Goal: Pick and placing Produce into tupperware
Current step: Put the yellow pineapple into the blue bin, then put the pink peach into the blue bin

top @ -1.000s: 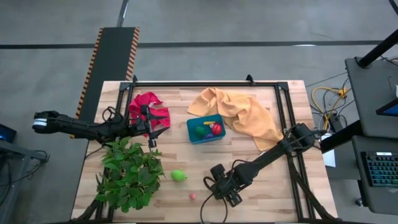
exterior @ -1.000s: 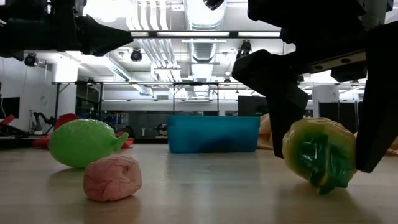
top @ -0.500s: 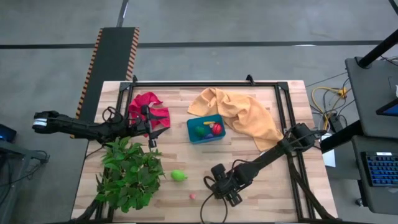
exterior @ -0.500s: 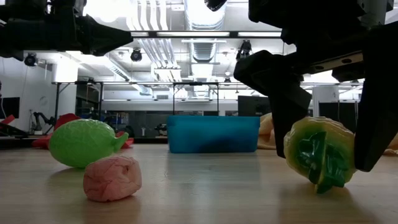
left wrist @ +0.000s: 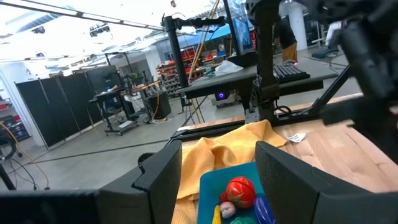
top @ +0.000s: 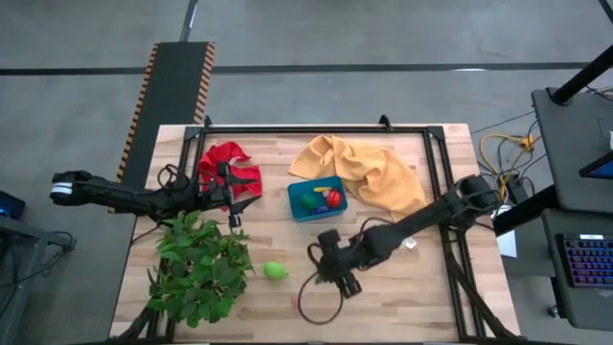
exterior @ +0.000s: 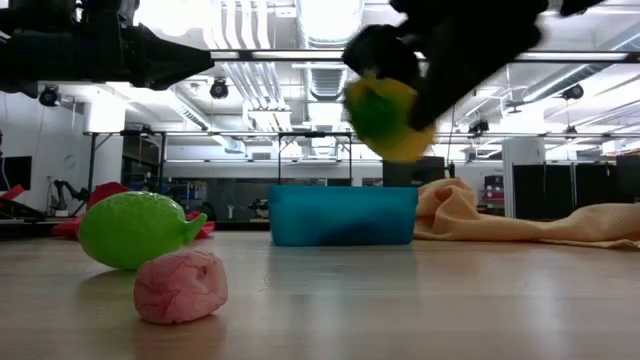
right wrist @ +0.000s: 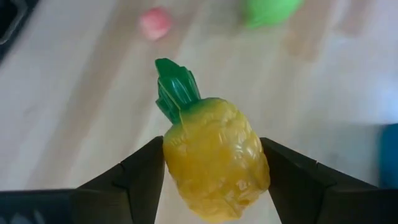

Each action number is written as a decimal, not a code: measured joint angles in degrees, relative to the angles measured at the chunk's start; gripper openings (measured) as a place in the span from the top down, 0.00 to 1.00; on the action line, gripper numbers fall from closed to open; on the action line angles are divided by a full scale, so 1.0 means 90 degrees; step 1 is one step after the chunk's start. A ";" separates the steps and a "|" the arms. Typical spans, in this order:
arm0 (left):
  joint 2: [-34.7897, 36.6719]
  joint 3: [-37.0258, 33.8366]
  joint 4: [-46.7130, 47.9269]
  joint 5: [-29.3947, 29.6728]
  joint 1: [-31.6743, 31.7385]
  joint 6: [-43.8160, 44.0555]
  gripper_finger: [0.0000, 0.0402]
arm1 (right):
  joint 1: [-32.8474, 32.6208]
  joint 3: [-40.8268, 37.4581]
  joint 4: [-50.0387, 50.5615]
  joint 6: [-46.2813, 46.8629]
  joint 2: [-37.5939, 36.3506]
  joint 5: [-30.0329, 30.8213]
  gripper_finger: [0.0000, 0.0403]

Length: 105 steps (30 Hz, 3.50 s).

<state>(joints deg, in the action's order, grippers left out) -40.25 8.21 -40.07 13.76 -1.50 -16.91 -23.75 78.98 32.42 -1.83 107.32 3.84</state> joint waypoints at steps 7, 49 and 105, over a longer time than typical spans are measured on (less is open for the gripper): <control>0.0002 0.0002 0.0001 -0.0002 -0.0005 -0.0002 0.53 | 0.0679 -0.0002 -0.0066 -0.0904 -0.0559 0.0398 0.42; -0.0002 -0.0015 0.0004 -0.0002 -0.0002 -0.0002 0.53 | 0.4476 -0.1975 -0.1680 -0.1677 -0.0972 -0.0774 0.42; 0.0108 -0.0041 0.0027 0.0019 -0.0005 -0.0033 0.53 | -0.0248 -0.0367 -0.3908 0.1538 0.1096 0.0236 0.30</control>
<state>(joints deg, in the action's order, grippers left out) -39.28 7.84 -39.82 13.93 -1.54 -17.20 -25.98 75.68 -2.75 12.01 117.18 5.96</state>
